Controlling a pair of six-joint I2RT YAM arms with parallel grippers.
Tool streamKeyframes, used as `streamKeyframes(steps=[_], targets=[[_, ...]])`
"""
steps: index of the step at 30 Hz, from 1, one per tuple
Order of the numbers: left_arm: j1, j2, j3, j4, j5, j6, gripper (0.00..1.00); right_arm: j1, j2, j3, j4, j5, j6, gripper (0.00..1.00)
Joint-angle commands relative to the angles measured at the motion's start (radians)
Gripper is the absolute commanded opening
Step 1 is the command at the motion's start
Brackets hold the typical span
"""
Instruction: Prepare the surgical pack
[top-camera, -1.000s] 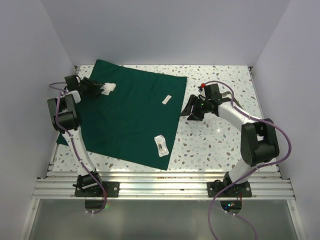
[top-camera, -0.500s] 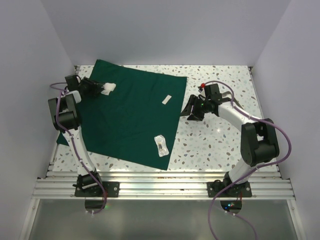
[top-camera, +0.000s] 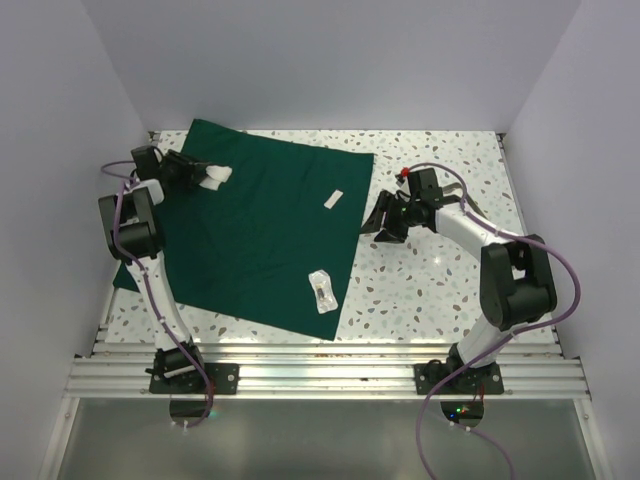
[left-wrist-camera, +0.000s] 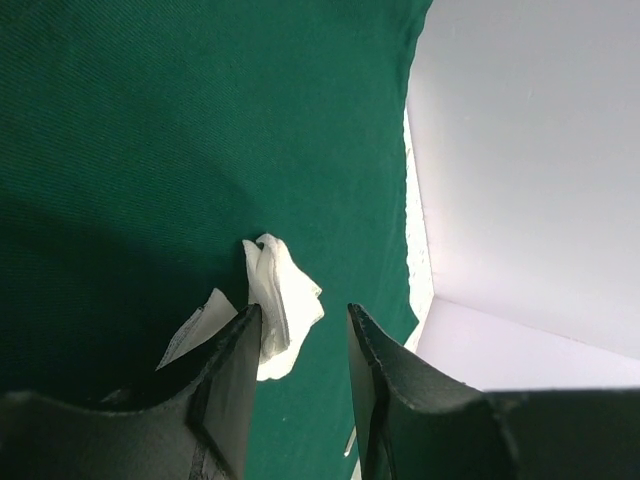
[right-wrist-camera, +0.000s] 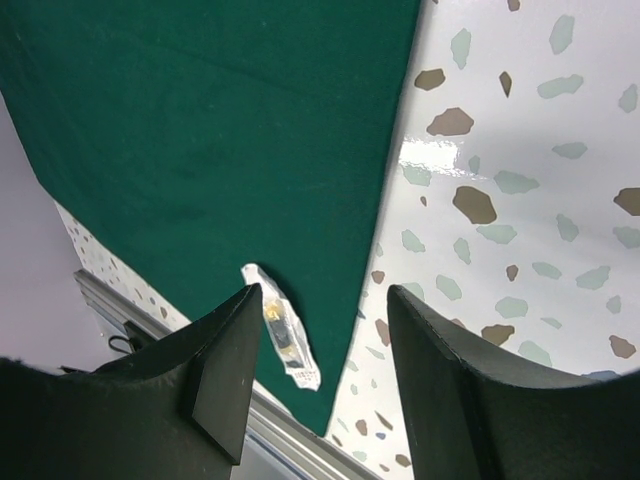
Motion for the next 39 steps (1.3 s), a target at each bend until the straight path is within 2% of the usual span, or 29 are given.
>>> streamKeyframes(steps=[1, 13, 18, 19, 21, 27, 33, 39], targets=[[-0.006, 0.015, 0.04, 0.02, 0.018, -0.001, 0.43, 0.006, 0.002, 0.034, 0.021, -0.025, 0.003, 0.57], [-0.011, 0.041, 0.074, -0.089, -0.006, 0.054, 0.44, 0.006, 0.002, 0.028, 0.024, -0.025, 0.008, 0.57], [-0.008, 0.058, 0.105, -0.139, -0.025, 0.089, 0.41, 0.004, -0.003, 0.022, 0.026, -0.021, 0.008, 0.57], [-0.009, 0.061, 0.106, -0.139, -0.025, 0.088, 0.36, 0.006, -0.001, 0.022, 0.027, -0.024, 0.007, 0.57], [-0.009, 0.078, 0.126, -0.139, -0.025, 0.089, 0.31, 0.004, -0.003, 0.024, 0.027, -0.025, 0.008, 0.57], [-0.015, 0.119, 0.227, -0.173, 0.001, 0.086, 0.0, 0.006, -0.004, 0.027, 0.021, -0.023, 0.003, 0.57], [-0.025, 0.043, 0.198, -0.034, 0.083, 0.045, 0.0, 0.006, 0.002, 0.033, 0.024, -0.023, 0.002, 0.57], [-0.018, -0.049, 0.085, -0.064, 0.129, 0.079, 0.0, 0.004, 0.011, 0.033, 0.033, -0.029, 0.008, 0.57]])
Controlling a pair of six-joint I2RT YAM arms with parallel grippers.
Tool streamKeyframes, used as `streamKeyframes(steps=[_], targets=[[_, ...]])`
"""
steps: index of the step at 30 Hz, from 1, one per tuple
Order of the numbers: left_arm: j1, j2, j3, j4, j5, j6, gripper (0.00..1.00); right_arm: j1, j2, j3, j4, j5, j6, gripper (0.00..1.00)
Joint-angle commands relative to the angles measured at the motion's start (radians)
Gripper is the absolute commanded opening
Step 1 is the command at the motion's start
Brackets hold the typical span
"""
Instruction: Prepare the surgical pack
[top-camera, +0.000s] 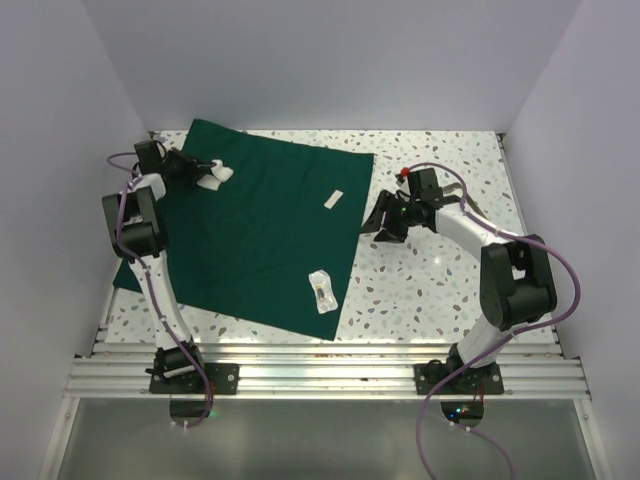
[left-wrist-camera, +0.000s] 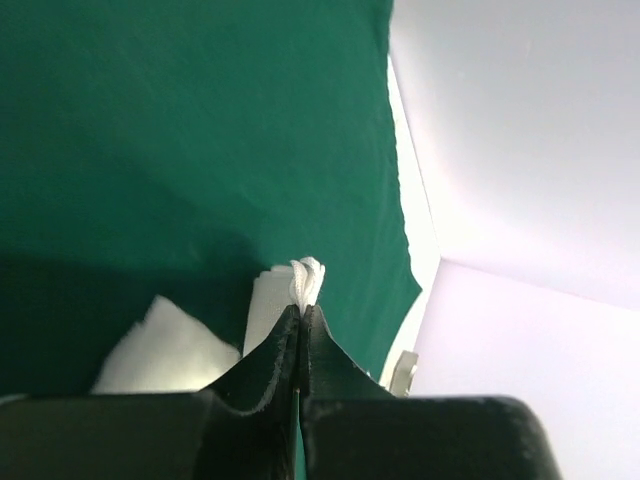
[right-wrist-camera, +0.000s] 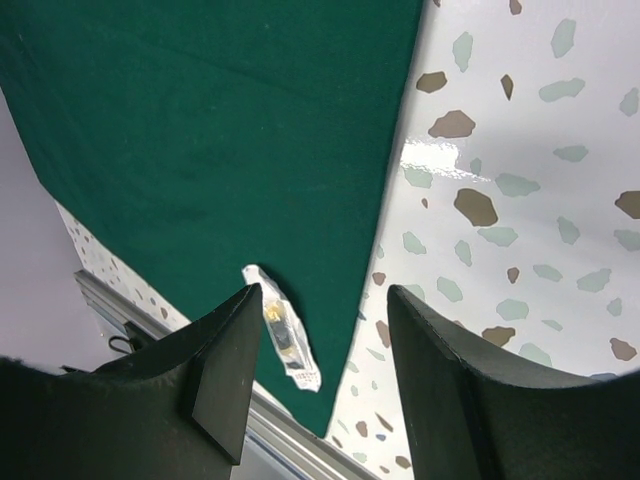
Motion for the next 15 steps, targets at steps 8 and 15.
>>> streamKeyframes(steps=[8, 15], targets=[[0.023, -0.202, -0.243, 0.094, 0.051, 0.006, 0.0, 0.007, 0.009, 0.028, 0.031, -0.032, 0.009, 0.57], [0.052, -0.194, -0.24, 0.094, 0.031, 0.024, 0.0, 0.007, 0.013, 0.031, 0.026, -0.032, 0.006, 0.57]])
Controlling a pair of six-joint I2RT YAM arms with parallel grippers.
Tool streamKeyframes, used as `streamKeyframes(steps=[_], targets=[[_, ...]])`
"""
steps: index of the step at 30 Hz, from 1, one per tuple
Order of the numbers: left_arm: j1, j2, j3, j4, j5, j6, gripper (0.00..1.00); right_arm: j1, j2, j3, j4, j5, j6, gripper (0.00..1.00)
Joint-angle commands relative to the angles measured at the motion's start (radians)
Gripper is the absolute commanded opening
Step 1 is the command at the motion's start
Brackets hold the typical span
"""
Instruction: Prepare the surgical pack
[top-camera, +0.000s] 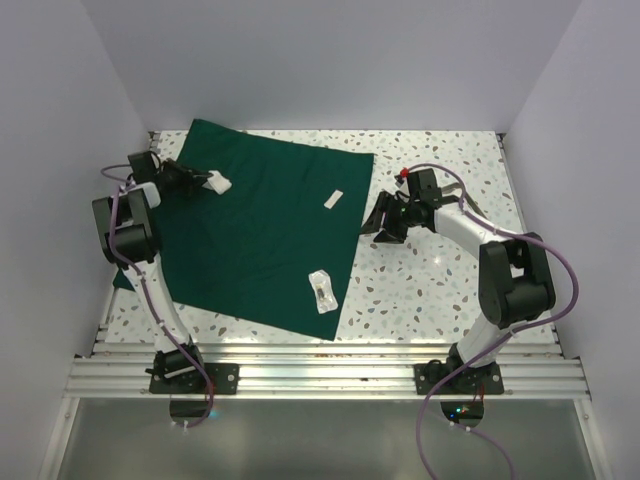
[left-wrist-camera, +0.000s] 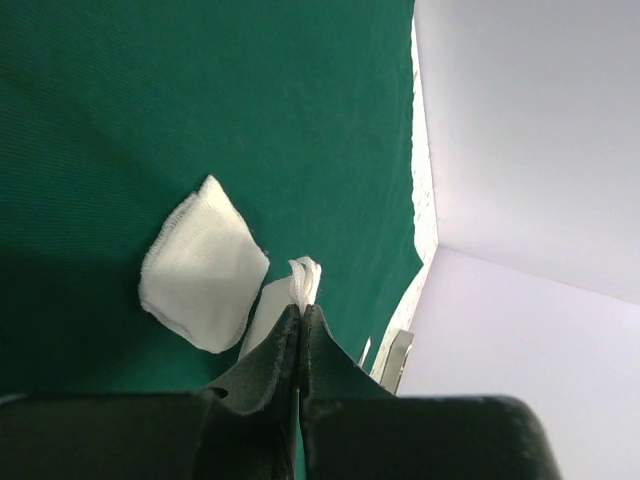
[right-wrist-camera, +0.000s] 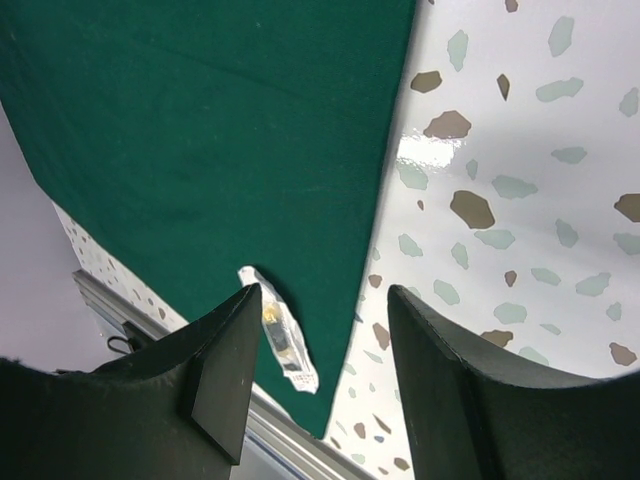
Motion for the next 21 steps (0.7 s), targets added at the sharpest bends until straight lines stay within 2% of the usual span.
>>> streamKeyframes(steps=[1, 21], targets=[[0.028, -0.049, 0.0, 0.054, -0.003, 0.013, 0.0, 0.008, -0.002, 0.031, 0.023, -0.03, 0.006, 0.57], [0.042, 0.018, -0.021, 0.184, -0.038, -0.106, 0.0, 0.011, 0.001, 0.031, 0.018, -0.028, 0.005, 0.57]])
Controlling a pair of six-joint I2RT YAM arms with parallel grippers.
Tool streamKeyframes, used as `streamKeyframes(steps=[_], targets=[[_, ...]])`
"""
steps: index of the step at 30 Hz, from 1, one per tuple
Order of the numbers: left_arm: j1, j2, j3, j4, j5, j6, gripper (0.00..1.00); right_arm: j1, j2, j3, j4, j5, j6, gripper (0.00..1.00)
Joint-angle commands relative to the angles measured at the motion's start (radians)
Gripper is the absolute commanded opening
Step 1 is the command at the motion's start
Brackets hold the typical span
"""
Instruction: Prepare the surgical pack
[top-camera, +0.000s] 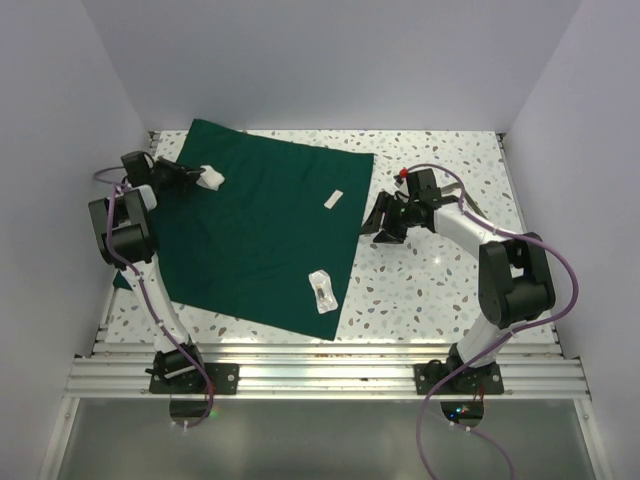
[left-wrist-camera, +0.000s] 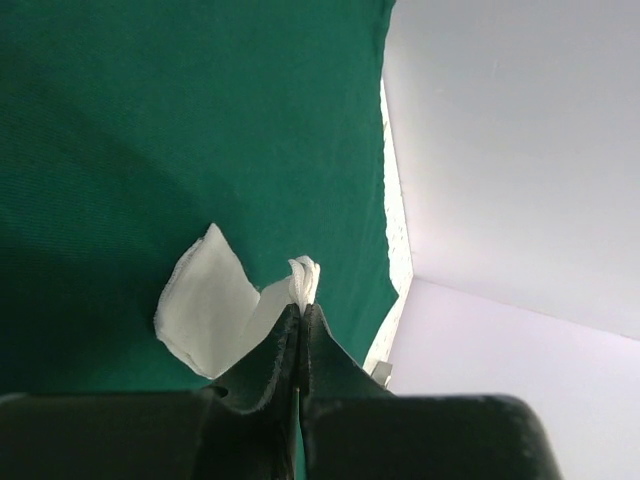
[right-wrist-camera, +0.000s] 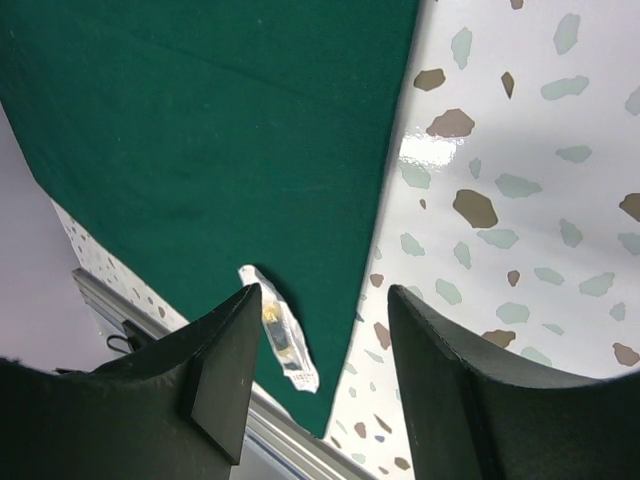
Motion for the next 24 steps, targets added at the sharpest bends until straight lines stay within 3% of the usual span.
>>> streamKeyframes(steps=[1, 24], targets=[[0.008, 0.012, -0.013, 0.063, -0.018, -0.018, 0.0, 0.005, 0.0, 0.031, 0.018, -0.028, 0.005, 0.57], [0.008, 0.032, -0.033, 0.053, -0.101, 0.005, 0.0, 0.007, 0.007, 0.041, 0.012, -0.031, -0.002, 0.58]])
